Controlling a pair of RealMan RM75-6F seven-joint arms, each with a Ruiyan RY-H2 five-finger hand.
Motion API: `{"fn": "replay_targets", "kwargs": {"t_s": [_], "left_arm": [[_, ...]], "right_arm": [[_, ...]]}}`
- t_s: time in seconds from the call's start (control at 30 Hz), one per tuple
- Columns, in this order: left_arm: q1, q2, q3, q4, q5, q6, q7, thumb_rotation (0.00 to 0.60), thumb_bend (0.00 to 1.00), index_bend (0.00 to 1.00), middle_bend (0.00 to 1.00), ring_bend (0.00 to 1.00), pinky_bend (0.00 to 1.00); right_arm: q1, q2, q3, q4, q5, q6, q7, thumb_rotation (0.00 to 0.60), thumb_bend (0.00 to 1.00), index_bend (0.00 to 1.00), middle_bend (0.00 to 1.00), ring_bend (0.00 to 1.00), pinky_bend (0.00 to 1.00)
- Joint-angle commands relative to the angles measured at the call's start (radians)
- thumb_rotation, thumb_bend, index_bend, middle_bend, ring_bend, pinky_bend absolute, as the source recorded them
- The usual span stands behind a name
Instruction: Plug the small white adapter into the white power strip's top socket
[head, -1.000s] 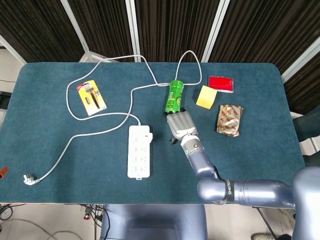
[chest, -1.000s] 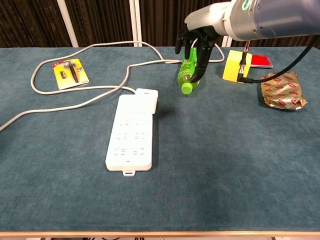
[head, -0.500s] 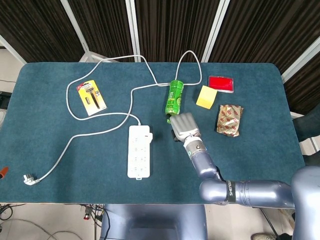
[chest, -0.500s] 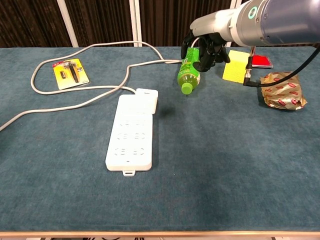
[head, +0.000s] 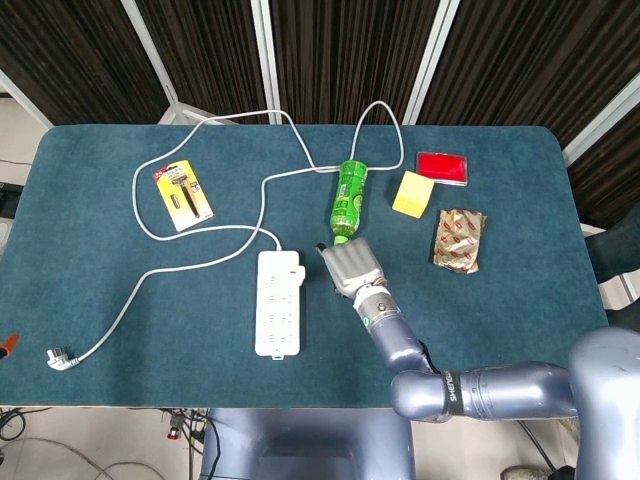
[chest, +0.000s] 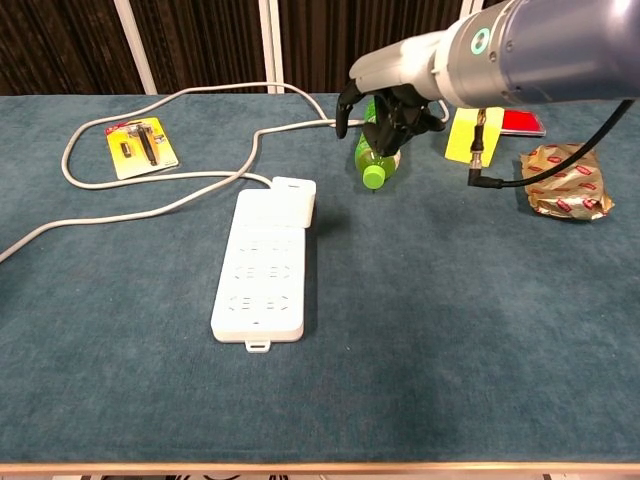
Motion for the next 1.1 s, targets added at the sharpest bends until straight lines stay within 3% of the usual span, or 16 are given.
{"fn": "replay_targets", "kwargs": {"t_s": [0.03,1.1], "left_arm": [[0.0,0.0,-0.001,0.0,0.0,0.001,0.0,0.6,0.1,0.2,0.0,0.0,0.0],[0.0,0.005,-0.005,0.004,-0.01,-0.003,-0.013,0.6,0.1,0.2,0.0,0.0,0.0]], "right_arm": [[0.018,-0.017,0.002,0.011,0.018,-0.001,-0.009,0.6,0.85,0.24,0.9,0.84,0.8],[0.11,-0.159,0.011,0.113,0.077,-0.003,-0.015,0.6,0.85,0.24,0.9,0.84,0.8]]}}
